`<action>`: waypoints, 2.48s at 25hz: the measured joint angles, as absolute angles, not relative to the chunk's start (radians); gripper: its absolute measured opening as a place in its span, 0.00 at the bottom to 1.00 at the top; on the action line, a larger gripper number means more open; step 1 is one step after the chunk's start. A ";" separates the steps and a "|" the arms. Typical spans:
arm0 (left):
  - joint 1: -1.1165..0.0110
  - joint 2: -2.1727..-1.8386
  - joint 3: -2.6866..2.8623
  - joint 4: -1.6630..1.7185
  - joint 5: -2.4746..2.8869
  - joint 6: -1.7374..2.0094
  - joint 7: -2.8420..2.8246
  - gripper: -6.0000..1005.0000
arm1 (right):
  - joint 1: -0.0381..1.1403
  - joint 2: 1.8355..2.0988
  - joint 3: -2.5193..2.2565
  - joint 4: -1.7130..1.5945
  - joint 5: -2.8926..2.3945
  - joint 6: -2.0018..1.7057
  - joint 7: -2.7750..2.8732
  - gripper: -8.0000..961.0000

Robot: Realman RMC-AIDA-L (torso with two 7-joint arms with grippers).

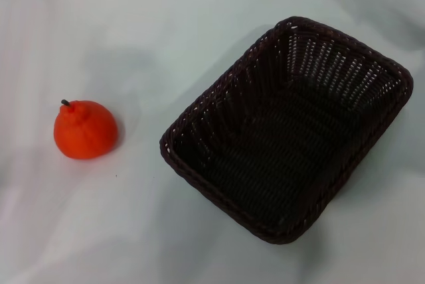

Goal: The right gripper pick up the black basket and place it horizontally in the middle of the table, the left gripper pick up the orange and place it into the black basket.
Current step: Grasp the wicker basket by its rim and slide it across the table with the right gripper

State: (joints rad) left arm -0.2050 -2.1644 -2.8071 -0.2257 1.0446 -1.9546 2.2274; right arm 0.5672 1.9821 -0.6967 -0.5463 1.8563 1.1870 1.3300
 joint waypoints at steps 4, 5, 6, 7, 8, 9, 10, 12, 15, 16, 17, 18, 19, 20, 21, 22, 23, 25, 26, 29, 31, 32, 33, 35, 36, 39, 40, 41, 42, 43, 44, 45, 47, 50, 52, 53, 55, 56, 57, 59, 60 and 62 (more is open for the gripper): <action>-0.201 -2.164 -2.807 -0.226 1.045 -1.956 2.230 0.93 | 0.595 1.888 -0.748 -0.717 1.490 1.291 1.732 0.89; -0.200 -2.164 -2.807 -0.226 1.045 -1.955 2.230 0.93 | 0.605 1.875 -0.749 -0.764 1.396 1.343 1.815 0.89; -0.200 -2.164 -2.806 -0.226 1.045 -1.955 2.230 0.93 | 0.625 1.858 -0.745 -0.827 1.285 1.403 1.922 0.89; -0.200 -2.164 -2.806 -0.226 1.046 -1.953 2.231 0.93 | 0.638 1.849 -0.739 -0.869 1.206 1.454 1.989 0.89; -0.200 -2.164 -2.806 -0.226 1.048 -1.951 2.231 0.93 | 0.660 1.840 -0.725 -0.919 1.107 1.522 2.062 0.89; -0.200 -2.164 -2.806 -0.225 1.049 -1.949 2.231 0.93 | 0.678 1.833 -0.709 -0.967 1.013 1.591 2.126 0.89; -0.200 -2.164 -2.806 -0.225 1.050 -1.949 2.231 0.93 | 0.696 1.831 -0.692 -1.011 0.947 1.643 2.162 0.89; -0.200 -2.164 -2.806 -0.226 1.050 -1.948 2.231 0.93 | 0.729 1.832 -0.669 -1.084 0.819 1.733 2.212 0.89; -0.199 -2.164 -2.806 -0.228 1.050 -1.947 2.232 0.93 | 0.763 1.838 -0.675 -1.122 0.702 1.798 2.225 0.89; -0.199 -2.164 -2.806 -0.228 1.050 -1.947 2.232 0.93 | 0.771 1.839 -0.682 -1.123 0.673 1.804 2.223 0.89; -0.199 -2.164 -2.806 -0.229 1.050 -1.947 2.232 0.93 | 0.777 1.842 -0.693 -1.119 0.646 1.811 2.220 0.89; -0.199 -2.164 -2.806 -0.229 1.050 -1.946 2.232 0.93 | 0.779 1.845 -0.703 -1.116 0.629 1.810 2.219 0.89; -0.199 -2.164 -2.806 -0.230 1.050 -1.946 2.232 0.93 | 0.781 1.849 -0.717 -1.110 0.610 1.808 2.218 0.89; -0.199 -2.163 -2.806 -0.230 1.048 -1.946 2.232 0.93 | 0.782 1.853 -0.729 -1.104 0.596 1.805 2.217 0.89; -0.199 -2.163 -2.806 -0.230 1.048 -1.946 2.232 0.93 | 0.782 1.858 -0.739 -1.097 0.588 1.798 2.215 0.89; -0.199 -2.163 -2.806 -0.230 1.048 -1.946 2.232 0.93 | 0.782 1.862 -0.748 -1.092 0.584 1.791 2.214 0.89; -0.199 -2.163 -2.806 -0.230 1.048 -1.946 2.232 0.93 | 0.779 1.868 -0.760 -1.086 0.582 1.778 2.214 0.89; -0.201 -2.163 -2.805 -0.230 1.048 -1.945 2.232 0.93 | 0.775 1.877 -0.779 -1.076 0.580 1.755 2.212 0.88; -0.202 -2.163 -2.804 -0.230 1.047 -1.945 2.232 0.93 | 0.773 1.879 -0.786 -1.067 0.579 1.745 2.210 0.88; -0.205 -2.163 -2.803 -0.230 1.045 -1.945 2.232 0.93 | 0.773 1.889 -0.803 -1.036 0.569 1.707 2.204 0.88; -0.207 -2.163 -2.803 -0.229 1.045 -1.945 2.232 0.93 | 0.773 1.903 -0.810 -1.020 0.542 1.671 2.203 0.87; -0.208 -2.163 -2.803 -0.228 1.045 -1.945 2.232 0.93 | 0.773 1.911 -0.811 -1.016 0.523 1.651 2.202 0.87; -0.208 -2.163 -2.803 -0.228 1.045 -1.945 2.232 0.93 | 0.773 1.921 -0.813 -1.013 0.505 1.634 2.200 0.87; -0.209 -2.163 -2.803 -0.227 1.045 -1.944 2.232 0.93 | 0.776 1.941 -0.813 -1.004 0.473 1.601 2.190 0.86; -0.210 -2.163 -2.803 -0.226 1.045 -1.944 2.232 0.93 | 0.777 1.949 -0.813 -0.996 0.462 1.588 2.184 0.86; -0.211 -2.164 -2.805 -0.226 1.045 -1.943 2.232 0.93 | 0.785 1.961 -0.824 -0.961 0.448 1.572 2.156 0.86; -0.212 -2.164 -2.805 -0.226 1.045 -1.941 2.232 0.93 | 0.785 1.966 -0.830 -0.954 0.446 1.571 2.138 0.85; -0.213 -2.164 -2.805 -0.226 1.045 -1.938 2.232 0.93 | 0.785 1.970 -0.834 -0.950 0.444 1.570 2.126 0.85; -0.215 -2.164 -2.805 -0.225 1.045 -1.936 2.232 0.93 | 0.785 1.974 -0.835 -0.950 0.442 1.569 2.117 0.85; -0.217 -2.164 -2.805 -0.225 1.045 -1.935 2.232 0.93 | 0.785 1.977 -0.837 -0.949 0.439 1.568 2.110 0.85; -0.218 -2.164 -2.805 -0.225 1.045 -1.934 2.232 0.93 | 0.785 1.979 -0.837 -0.949 0.436 1.566 2.107 0.81; -0.220 -2.164 -2.805 -0.225 1.045 -1.934 2.232 0.93 | 0.785 1.979 -0.836 -0.949 0.435 1.564 2.106 0.77; -0.223 -2.164 -2.804 -0.225 1.045 -1.934 2.232 0.93 | 0.785 1.979 -0.833 -0.949 0.434 1.563 2.105 0.69; -0.225 -2.165 -2.803 -0.225 1.045 -1.933 2.232 0.93 | 0.784 1.975 -0.830 -0.949 0.436 1.564 2.106 0.48; -0.225 -2.164 -2.802 -0.225 1.045 -1.932 2.232 0.93 | 0.783 1.972 -0.830 -0.948 0.439 1.565 2.111 0.38; -0.226 -2.164 -2.802 -0.225 1.045 -1.932 2.232 0.93 | 0.782 1.972 -0.829 -0.947 0.440 1.566 2.114 0.37; -0.228 -2.165 -2.802 -0.225 1.045 -1.931 2.232 0.93 | 0.781 1.971 -0.823 -0.940 0.441 1.567 2.122 0.34; -0.230 -2.165 -2.801 -0.225 1.045 -1.931 2.232 0.93 | 0.782 1.971 -0.817 -0.934 0.441 1.568 2.125 0.32; -0.231 -2.165 -2.801 -0.225 1.045 -1.931 2.232 0.93 | 0.783 1.970 -0.810 -0.928 0.441 1.568 2.127 0.30; -0.234 -2.166 -2.799 -0.225 1.045 -1.930 2.232 0.93 | 0.786 1.969 -0.786 -0.918 0.442 1.572 2.129 0.27; -0.235 -2.166 -2.799 -0.225 1.045 -1.930 2.232 0.93 | 0.787 1.966 -0.752 -0.912 0.448 1.585 2.134 0.26; -0.236 -2.166 -2.798 -0.225 1.045 -1.930 2.232 0.93 | 0.787 1.965 -0.732 -0.912 0.456 1.596 2.136 0.23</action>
State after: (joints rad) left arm -0.2364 -2.1660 -2.7981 -0.2255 1.0446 -1.9305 2.2320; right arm 0.7874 1.9649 -0.7321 -0.9117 0.4562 1.5957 2.1361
